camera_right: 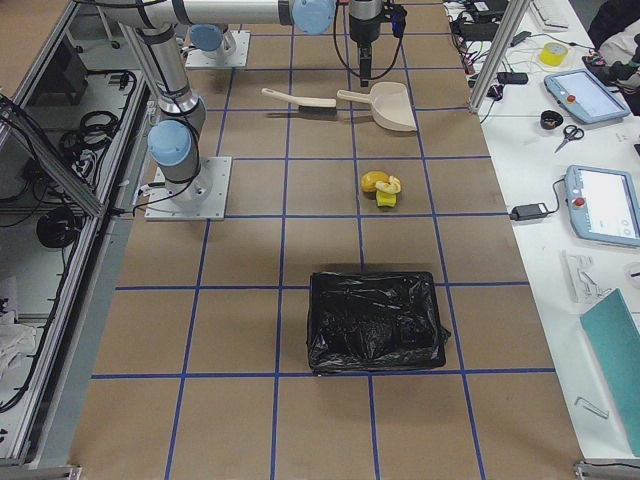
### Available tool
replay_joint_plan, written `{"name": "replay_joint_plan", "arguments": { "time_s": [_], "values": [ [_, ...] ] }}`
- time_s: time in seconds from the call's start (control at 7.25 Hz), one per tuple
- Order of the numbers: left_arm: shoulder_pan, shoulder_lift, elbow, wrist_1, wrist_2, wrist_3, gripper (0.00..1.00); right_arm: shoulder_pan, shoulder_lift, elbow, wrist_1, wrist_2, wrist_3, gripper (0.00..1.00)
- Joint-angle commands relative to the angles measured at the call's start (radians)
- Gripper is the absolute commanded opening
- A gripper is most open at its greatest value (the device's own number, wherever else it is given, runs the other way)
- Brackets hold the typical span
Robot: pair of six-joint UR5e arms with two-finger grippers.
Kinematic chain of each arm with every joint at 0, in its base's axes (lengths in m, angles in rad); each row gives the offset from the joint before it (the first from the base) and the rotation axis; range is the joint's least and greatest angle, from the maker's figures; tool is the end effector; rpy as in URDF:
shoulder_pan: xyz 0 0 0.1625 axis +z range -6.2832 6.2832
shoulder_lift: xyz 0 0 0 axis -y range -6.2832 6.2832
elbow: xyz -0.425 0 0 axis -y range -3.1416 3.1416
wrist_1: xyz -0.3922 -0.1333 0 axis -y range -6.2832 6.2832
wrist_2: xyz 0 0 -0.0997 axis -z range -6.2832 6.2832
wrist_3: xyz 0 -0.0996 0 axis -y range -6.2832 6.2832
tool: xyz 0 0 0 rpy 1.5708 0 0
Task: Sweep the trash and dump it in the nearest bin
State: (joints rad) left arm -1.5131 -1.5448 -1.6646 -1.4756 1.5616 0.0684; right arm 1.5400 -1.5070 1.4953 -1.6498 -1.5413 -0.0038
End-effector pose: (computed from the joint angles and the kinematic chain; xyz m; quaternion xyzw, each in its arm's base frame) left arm -0.1062 -0.4896 0.4640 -0.0054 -0.9999 0.0140 0.0037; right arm 0.1199 -0.5315 0.5011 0.0128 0.9988 -0.0456 0.0139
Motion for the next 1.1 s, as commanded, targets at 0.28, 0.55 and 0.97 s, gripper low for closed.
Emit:
{"name": "replay_joint_plan", "arguments": {
  "time_s": [0.28, 0.55, 0.97],
  "values": [
    [-0.142, 0.04, -0.167, 0.009, -0.064, -0.117, 1.0, 0.141, 0.161, -0.021, -0.133, 0.001, 0.094, 1.0],
    [-0.237, 0.057, -0.229, 0.03, -0.064, -0.171, 1.0, 0.214, 0.259, -0.026, -0.262, 0.061, 0.183, 1.0],
    [-0.409, 0.058, -0.392, 0.243, -0.118, -0.275, 1.0, 0.325, 0.364, -0.012, -0.305, 0.001, 0.186, 1.0]
  ]
}}
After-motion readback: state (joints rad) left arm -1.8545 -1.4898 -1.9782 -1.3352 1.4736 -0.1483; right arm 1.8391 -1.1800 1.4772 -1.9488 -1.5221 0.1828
